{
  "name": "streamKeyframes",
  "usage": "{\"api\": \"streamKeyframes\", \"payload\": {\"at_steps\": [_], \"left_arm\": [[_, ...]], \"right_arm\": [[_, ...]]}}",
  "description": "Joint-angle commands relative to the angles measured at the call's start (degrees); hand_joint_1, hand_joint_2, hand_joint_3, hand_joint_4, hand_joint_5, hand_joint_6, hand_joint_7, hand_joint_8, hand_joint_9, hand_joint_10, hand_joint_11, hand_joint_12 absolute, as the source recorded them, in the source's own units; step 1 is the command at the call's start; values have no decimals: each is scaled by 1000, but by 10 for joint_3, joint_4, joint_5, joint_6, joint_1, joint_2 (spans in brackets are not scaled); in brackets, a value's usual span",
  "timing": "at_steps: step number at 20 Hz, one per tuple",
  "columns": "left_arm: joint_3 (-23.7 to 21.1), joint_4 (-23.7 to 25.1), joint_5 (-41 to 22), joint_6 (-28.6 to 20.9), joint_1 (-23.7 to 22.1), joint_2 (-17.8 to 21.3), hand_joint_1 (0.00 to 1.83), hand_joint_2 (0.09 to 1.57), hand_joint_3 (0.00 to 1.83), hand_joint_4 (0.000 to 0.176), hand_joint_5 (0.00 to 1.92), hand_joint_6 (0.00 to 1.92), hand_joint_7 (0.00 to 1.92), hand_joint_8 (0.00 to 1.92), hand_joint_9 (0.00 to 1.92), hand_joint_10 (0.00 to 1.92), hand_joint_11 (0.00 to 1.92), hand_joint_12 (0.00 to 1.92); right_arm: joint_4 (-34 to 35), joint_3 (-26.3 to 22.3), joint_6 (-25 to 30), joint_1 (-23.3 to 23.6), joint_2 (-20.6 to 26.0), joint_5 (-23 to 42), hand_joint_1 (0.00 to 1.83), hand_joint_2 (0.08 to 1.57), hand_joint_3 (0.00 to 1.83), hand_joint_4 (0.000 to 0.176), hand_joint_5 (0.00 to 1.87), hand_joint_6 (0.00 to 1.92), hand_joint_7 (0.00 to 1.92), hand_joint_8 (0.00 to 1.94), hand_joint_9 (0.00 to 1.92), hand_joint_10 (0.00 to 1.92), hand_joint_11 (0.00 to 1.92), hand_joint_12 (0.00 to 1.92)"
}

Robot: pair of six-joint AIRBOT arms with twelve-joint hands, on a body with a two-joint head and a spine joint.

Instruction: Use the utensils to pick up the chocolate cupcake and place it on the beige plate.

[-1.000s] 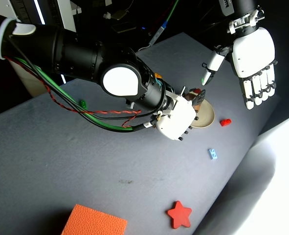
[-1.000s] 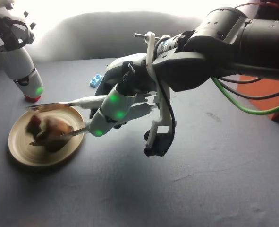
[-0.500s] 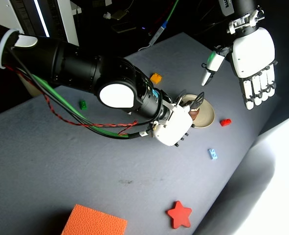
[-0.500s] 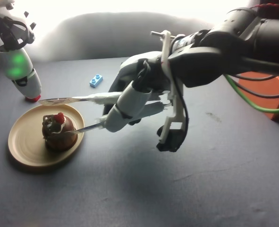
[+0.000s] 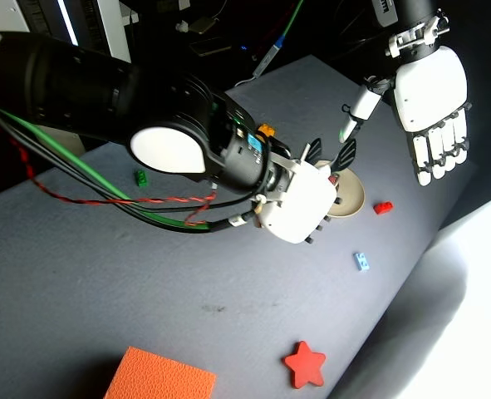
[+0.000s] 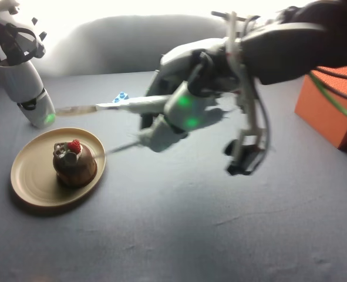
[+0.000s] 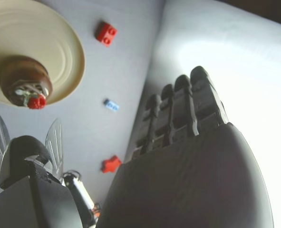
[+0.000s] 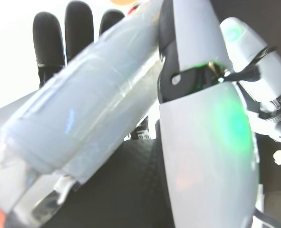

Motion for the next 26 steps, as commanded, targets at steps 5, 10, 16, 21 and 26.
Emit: {"api": "streamKeyframes", "payload": {"at_steps": [5, 10, 16, 21, 26], "left_arm": [[-2, 47, -19, 2, -5, 4, 417, 905, 3, 0, 0, 0, 0, 0, 0, 0, 15, 7], [-3, 47, -17, 2, -5, 5, 437, 916, 6, 0, 0, 0, 0, 0, 0, 0, 27, 13], [-3, 47, -17, 2, -5, 5, 417, 915, 3, 0, 0, 0, 0, 0, 0, 0, 2, 1], [-3, 47, -17, 3, -5, 5, 432, 911, 1, 0, 11, 3, 0, 0, 0, 0, 4, 4], [-4, 47, -15, 3, -5, 5, 437, 921, 3, 0, 37, 6, 12, 4, 8, 3, 26, 19]], "right_arm": [[9, -71, -153, -20, 69, 77, 1234, 1143, 1, 0, 906, 949, 960, 1224, 776, 1080, 493, 1277], [8, -122, -260, -61, 124, 152, 1199, 1183, 1, 0, 904, 1001, 812, 1388, 695, 1053, 460, 1316], [8, -135, -280, -109, 150, 227, 1199, 1180, 0, 0, 893, 1033, 835, 1346, 722, 1063, 510, 1304], [8, -167, -225, -127, 178, 313, 1200, 1181, 0, 0, 885, 1031, 838, 1359, 728, 1023, 511, 1312], [3, -179, -267, -160, 183, 394, 1211, 1155, 0, 0, 932, 964, 892, 1267, 765, 1015, 512, 1327]]}}
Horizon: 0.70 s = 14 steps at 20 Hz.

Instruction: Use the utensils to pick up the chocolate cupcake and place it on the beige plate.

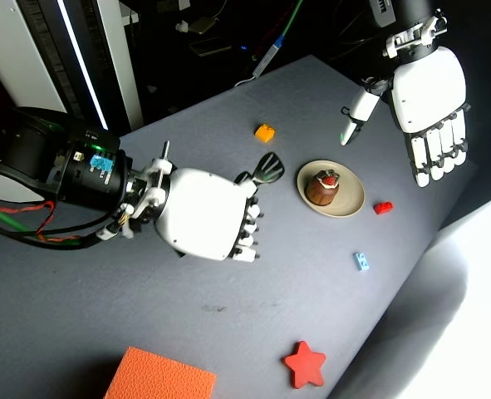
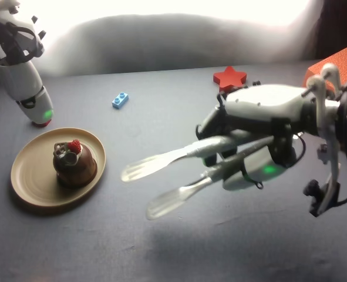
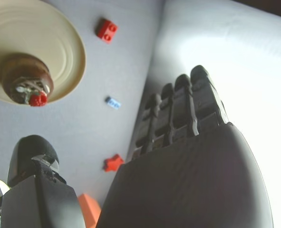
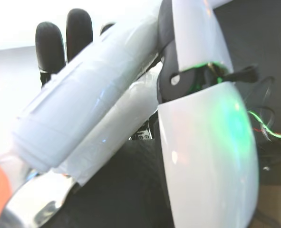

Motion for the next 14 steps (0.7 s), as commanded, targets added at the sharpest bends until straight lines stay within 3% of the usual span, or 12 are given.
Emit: {"api": "streamKeyframes", "payload": {"at_steps": [1, 3, 5, 6, 8, 9, 10, 11, 12, 14], "left_arm": [[0, 41, -15, 3, -5, 5, 441, 922, 3, 0, 35, 4, 14, 4, 15, 6, 23, 19], [0, 41, -15, 3, -5, 5, 426, 921, 2, 0, 44, 7, 15, 4, 11, 3, 20, 20], [0, 41, -15, 4, -5, 5, 409, 924, 3, 0, 20, 0, 3, 1, 0, 0, 13, 17], [0, 41, -15, 4, -5, 5, 421, 919, 0, 0, 27, 3, 10, 4, 3, 1, 25, 24], [0, 41, -14, 4, -5, 5, 425, 918, 0, 0, 29, 3, 11, 3, 4, 1, 27, 27], [0, 41, -14, 4, -5, 5, 437, 924, 2, 0, 44, 8, 22, 7, 5, 2, 24, 28], [0, 41, -14, 4, -5, 5, 437, 924, 2, 0, 44, 8, 22, 7, 5, 2, 24, 28], [0, 41, -14, 4, -5, 5, 459, 920, 0, 0, 49, 8, 22, 6, 5, 2, 25, 32], [0, 41, -14, 4, -5, 5, 446, 922, 2, 0, 46, 0, 18, 0, 7, 0, 0, 118], [0, 41, -14, 4, -5, 5, 414, 925, 2, 0, 32, 0, 9, 0, 4, 0, 0, 108]], "right_arm": [[-5, -2, 5, 1, 7, 95, 1212, 1153, 0, 0, 947, 940, 885, 1277, 767, 1018, 524, 1332], [-50, -3, 38, -11, 13, 124, 1205, 1162, 1, 0, 930, 977, 863, 1292, 745, 1025, 472, 1353], [-54, -6, 49, -19, 16, 129, 1186, 1177, 1, 13, 910, 1090, 811, 1260, 658, 968, 350, 1420], [-54, -7, 58, -23, 18, 132, 1193, 1182, 0, 0, 927, 1136, 776, 1233, 655, 885, 348, 1408], [-54, -11, 68, -32, 20, 133, 1195, 1182, 0, 0, 931, 1145, 769, 1227, 654, 867, 348, 1406], [-54, -11, 68, -33, 20, 134, 1099, 1197, 0, 0, 836, 1215, 688, 601, 598, 726, 277, 1408], [-54, -11, 68, -33, 20, 134, 1099, 1197, 0, 0, 836, 1215, 688, 601, 598, 726, 277, 1408], [-54, -11, 68, -34, 21, 137, 927, 1183, 0, 0, 615, 225, 641, 70, 554, 257, 135, 1275], [-54, -11, 67, -34, 21, 138, 903, 1173, 0, 0, 632, 29, 622, 3, 569, 88, 124, 1226], [-54, -12, 67, -37, 22, 138, 796, 1145, 0, 0, 532, 0, 491, 0, 466, 8, 31, 1132]]}}
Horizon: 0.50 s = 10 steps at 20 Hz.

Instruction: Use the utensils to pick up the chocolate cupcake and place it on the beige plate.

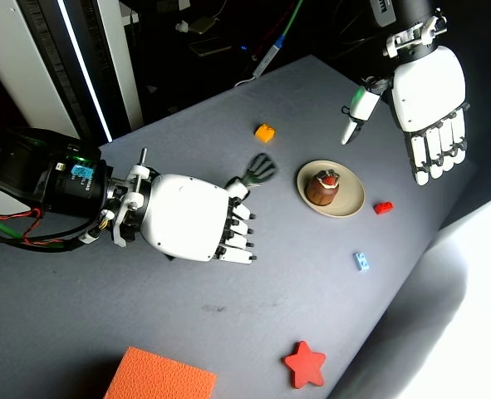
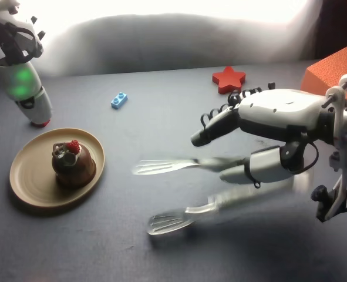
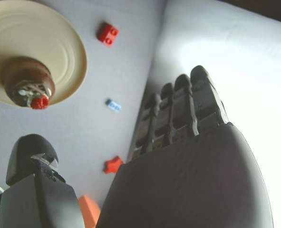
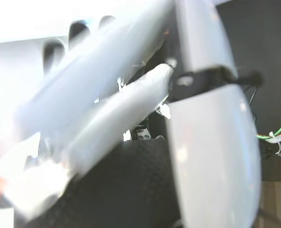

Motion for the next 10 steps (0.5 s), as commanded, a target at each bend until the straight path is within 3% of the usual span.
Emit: {"api": "streamKeyframes", "payload": {"at_steps": [1, 4, 6, 9, 10], "left_arm": [[0, 40, -15, 3, -5, 5, 404, 927, 2, 0, 21, 0, 1, 0, 3, 0, 0, 107], [0, 40, -15, 3, -5, 6, 450, 908, 0, 0, 38, 1, 18, 0, 8, 0, 0, 130], [0, 40, -15, 3, -5, 6, 452, 908, 0, 0, 52, 4, 22, 2, 9, 3, 0, 146], [0, 40, -15, 3, -5, 6, 483, 900, 0, 0, 58, 3, 24, 1, 19, 4, 0, 122], [0, 40, -15, 3, -5, 6, 454, 897, 0, 0, 55, 1, 26, 1, 23, 3, 0, 138]], "right_arm": [[2, -2, 6, 2, 4, 64, 734, 1134, 0, 0, 441, 0, 390, 0, 361, 1, 5, 1016], [2, -2, 6, -1, 8, 64, 581, 1085, 0, 0, 264, 0, 224, 0, 207, 0, 0, 804], [2, -8, 5, -1, 20, 64, 431, 1057, 0, 27, 128, 0, 79, 2, 83, 0, 0, 540], [1, -20, -7, 8, 59, 64, 203, 1017, 0, 54, 13, 0, 4, 0, 5, 0, 0, 298], [1, -20, -3, 11, 76, 67, 207, 992, 0, 58, 2, 0, 0, 0, 0, 0, 0, 250]]}}
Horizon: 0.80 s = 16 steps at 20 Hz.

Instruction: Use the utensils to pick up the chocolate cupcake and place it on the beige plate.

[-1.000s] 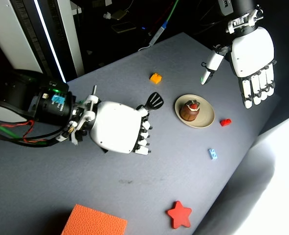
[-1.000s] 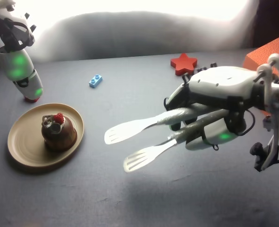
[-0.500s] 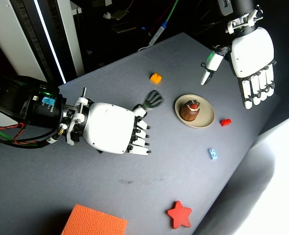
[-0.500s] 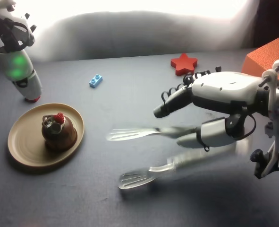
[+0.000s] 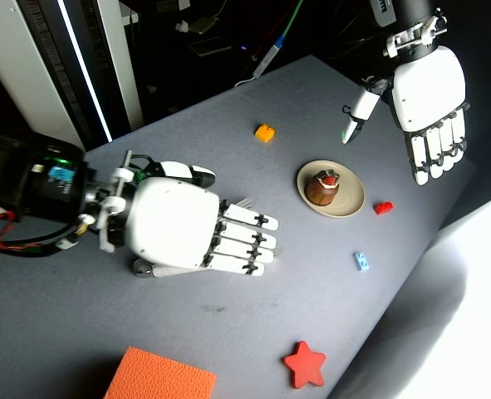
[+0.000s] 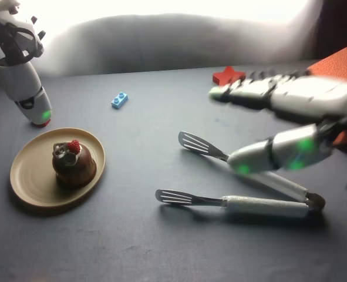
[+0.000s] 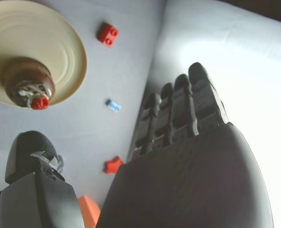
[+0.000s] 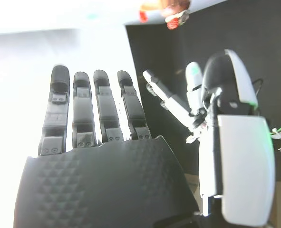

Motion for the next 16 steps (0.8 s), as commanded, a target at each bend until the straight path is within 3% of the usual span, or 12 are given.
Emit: {"api": "streamKeyframes", "payload": {"at_steps": [1, 3, 4, 8, 9, 12, 16], "left_arm": [[0, 41, -15, 3, -4, 6, 422, 908, 2, 0, 38, 0, 16, 0, 14, 0, 0, 116], [-1, 41, -14, 1, -1, 6, 385, 921, 4, 0, 16, 4, 0, 0, 0, 0, 0, 47], [-2, 40, -9, 1, 0, 6, 414, 911, 0, 0, 47, 13, 7, 2, 0, 0, 12, 58], [-5, 16, 10, 5, 1, 8, 410, 907, 0, 0, 76, 3, 13, 0, 10, 4, 0, 113], [-5, 16, 12, 5, -2, 8, 408, 901, 0, 0, 96, 2, 32, 2, 35, 2, 0, 188], [-6, 16, 13, 3, -9, 8, 354, 914, 3, 0, 55, 0, 15, 0, 24, 0, 0, 119], [-6, 5, 14, -2, -6, 8, 344, 916, 4, 0, 48, 0, 9, 0, 19, 0, 0, 104]], "right_arm": [[4, 2, 5, 7, 15, 82, 225, 967, 0, 66, 0, 0, 0, 0, 0, 0, 0, 262], [4, 5, -13, 12, 40, 90, 251, 928, 0, 74, 0, 0, 0, 0, 0, 0, 0, 359], [4, 6, -26, 19, 46, 83, 223, 955, 3, 64, 0, 0, 0, 0, 0, 0, 0, 333], [-49, 5, -47, 65, 51, 18, 194, 987, 9, 62, 0, 0, 0, 0, 0, 0, 0, 247], [-52, 5, -50, 78, 51, -5, 265, 973, 2, 59, 33, 4, 2, 0, 2, 0, 0, 307], [-52, -7, -53, 120, 69, -44, 233, 996, 5, 52, 40, 2, 10, 2, 34, 7, 0, 420], [-52, -32, -93, 129, 94, -40, 222, 998, 5, 51, 38, 0, 11, 2, 37, 6, 0, 436]]}}
